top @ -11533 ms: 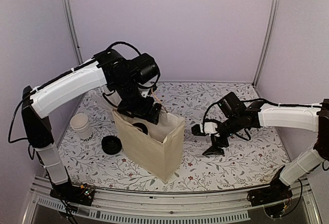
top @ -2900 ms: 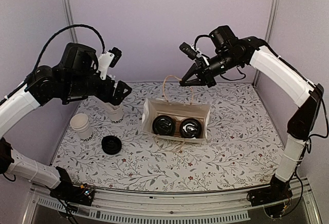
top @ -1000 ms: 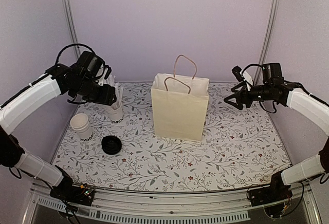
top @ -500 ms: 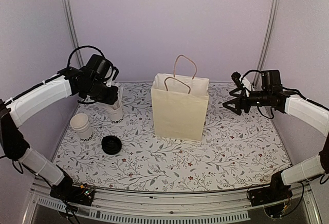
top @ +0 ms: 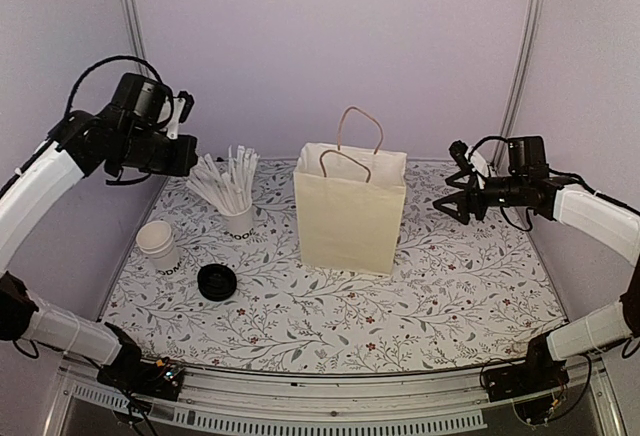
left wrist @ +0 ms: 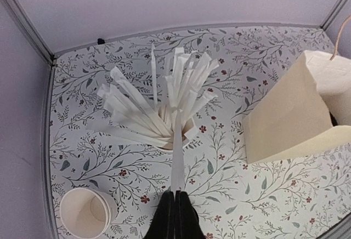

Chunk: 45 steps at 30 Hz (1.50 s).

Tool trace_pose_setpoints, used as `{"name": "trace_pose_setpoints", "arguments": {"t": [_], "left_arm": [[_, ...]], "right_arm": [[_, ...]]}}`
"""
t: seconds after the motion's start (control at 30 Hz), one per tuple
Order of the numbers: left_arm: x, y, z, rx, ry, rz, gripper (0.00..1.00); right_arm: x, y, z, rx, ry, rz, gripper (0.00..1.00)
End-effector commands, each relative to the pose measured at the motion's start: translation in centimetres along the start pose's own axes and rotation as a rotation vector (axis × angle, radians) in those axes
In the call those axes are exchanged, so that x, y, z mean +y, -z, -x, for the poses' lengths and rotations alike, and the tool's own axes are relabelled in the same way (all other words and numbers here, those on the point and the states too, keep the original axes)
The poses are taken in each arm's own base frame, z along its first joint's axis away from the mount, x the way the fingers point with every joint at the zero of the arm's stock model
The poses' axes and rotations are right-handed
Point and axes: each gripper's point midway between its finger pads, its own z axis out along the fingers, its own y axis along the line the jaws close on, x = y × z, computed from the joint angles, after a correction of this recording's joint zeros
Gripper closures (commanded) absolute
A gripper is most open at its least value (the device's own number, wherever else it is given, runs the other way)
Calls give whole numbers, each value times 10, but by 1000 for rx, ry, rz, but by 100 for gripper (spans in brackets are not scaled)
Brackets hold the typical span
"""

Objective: Pack the takeout coffee

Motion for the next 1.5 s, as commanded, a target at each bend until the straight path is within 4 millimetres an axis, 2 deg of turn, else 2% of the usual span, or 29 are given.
{"name": "trace_pose_setpoints", "arguments": {"t": [0.0, 0.13, 0.27, 0.43, 0.67, 0.8, 1.0, 1.27, 1.3, 1.4, 1.47], "left_arm": [[18, 38, 10, -48, 33, 46, 100], [19, 64, 25, -107, 51, 25, 100], [14, 95, 51, -211, 67, -30, 100], [-23, 127, 84, -363, 22, -256, 100], [-82, 124, 93, -367, -86, -511, 100], [-116, 108, 87, -297, -154, -612, 100], [-162, 63, 76, -174, -241, -679, 100], [-220, 1, 87, -111, -309, -758, 100], [-227, -5, 88, -105, -313, -774, 93], [-236, -23, 90, -88, -315, -765, 60], [-226, -32, 98, -104, -306, -677, 46]], "right_arm": [[0, -4, -5, 5, 5, 15, 17], [1, -3, -5, 5, 10, 13, 17], [0, -3, -5, 9, 11, 7, 17], [-2, -3, -9, 23, 21, -4, 17], [-2, -5, -15, 43, 38, -3, 17], [-2, -4, -14, 42, 46, -7, 17], [-3, -3, -15, 48, 55, -14, 16], [-2, -5, -19, 57, 52, -2, 15], [-2, -5, -18, 56, 53, -2, 15], [-2, -6, -19, 59, 55, -5, 15], [-3, -6, -20, 64, 54, -7, 15]]}}
